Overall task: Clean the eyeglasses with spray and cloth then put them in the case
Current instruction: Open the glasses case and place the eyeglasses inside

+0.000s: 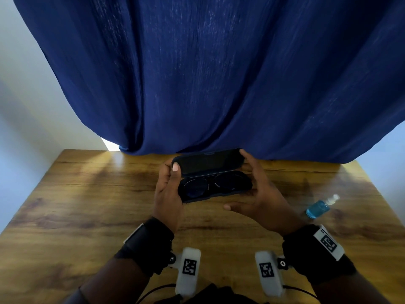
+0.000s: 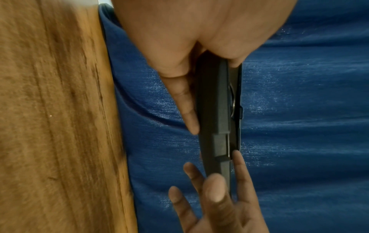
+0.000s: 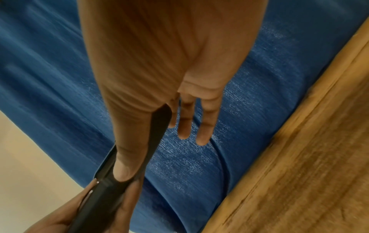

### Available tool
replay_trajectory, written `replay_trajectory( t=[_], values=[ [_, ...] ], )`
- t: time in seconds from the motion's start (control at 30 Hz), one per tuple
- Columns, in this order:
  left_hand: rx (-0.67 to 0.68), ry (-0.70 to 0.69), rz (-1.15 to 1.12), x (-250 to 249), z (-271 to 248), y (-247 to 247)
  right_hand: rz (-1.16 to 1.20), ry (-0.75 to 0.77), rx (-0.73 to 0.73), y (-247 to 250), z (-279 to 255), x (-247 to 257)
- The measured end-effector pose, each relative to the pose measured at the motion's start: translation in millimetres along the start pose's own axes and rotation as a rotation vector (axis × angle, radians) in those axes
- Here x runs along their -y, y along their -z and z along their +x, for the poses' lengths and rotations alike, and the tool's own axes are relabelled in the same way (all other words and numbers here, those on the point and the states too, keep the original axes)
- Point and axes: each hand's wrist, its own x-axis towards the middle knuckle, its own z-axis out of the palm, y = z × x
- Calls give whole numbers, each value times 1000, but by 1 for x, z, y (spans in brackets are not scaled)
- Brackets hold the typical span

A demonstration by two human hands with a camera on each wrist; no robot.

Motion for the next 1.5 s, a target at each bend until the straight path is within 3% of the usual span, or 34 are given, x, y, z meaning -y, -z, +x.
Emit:
replay_trajectory(
  t=[0.2, 0.33, 0.43, 0.57, 0.87, 1.03, 1.13, 1.2, 1.5],
  values=[
    [209, 110, -101, -8, 6, 2, 98, 144, -124, 6, 1, -4],
    [365, 73, 36, -10, 11, 13, 161, 127, -74, 14, 5, -1],
    [432, -20, 277, -16, 12, 16, 99, 182, -117, 16, 4, 0],
    [397, -124, 460, -23, 7, 11, 94, 201, -141, 15, 4, 4],
    [328, -130, 458, -25, 1, 11, 25, 168, -158, 11, 8, 4],
    [361, -131, 518, -10, 5, 15, -16, 68, -37, 6, 9, -5],
    [472, -253, 659, 8, 6, 19, -121, 32, 143, 4, 4, -12],
    [559, -234, 725, 20, 8, 19, -163, 31, 199, 3, 0, -19],
    [698, -235, 915, 68, 20, 3, -312, 43, 212, 0, 8, -72]
  ],
)
